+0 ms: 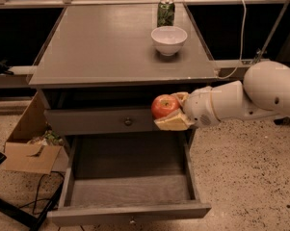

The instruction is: Place apple into middle drawer

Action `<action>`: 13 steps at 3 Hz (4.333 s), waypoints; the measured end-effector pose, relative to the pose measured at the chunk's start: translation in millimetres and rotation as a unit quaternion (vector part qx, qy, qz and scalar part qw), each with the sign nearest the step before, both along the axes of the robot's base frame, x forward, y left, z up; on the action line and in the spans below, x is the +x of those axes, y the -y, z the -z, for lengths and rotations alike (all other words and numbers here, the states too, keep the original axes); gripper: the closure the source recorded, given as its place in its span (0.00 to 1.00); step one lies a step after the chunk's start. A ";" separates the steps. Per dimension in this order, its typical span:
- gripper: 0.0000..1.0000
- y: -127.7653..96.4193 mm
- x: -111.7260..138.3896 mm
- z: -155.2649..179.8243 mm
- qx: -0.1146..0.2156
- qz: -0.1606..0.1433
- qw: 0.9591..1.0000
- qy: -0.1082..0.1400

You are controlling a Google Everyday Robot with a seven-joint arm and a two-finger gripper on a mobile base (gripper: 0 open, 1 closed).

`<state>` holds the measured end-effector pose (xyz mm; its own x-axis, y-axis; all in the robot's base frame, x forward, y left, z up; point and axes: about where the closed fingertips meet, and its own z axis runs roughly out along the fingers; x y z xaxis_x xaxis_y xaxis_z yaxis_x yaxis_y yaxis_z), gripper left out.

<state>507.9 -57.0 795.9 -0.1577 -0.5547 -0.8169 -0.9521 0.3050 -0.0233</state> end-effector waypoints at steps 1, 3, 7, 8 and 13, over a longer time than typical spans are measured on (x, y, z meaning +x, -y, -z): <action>1.00 -24.1 4.9 50.5 0.005 -0.021 1.000 -0.019; 1.00 -88.3 13.0 210.0 0.018 -0.067 0.995 -0.077; 0.77 -116.7 21.7 393.9 -0.011 -0.030 0.995 -0.095; 0.52 -116.7 21.7 393.9 -0.011 -0.030 0.995 -0.095; 0.00 -124.3 16.9 384.1 -0.017 -0.047 0.994 -0.101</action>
Offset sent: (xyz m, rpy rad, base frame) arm 0.0103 0.1052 -0.2587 0.0633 0.2236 0.1707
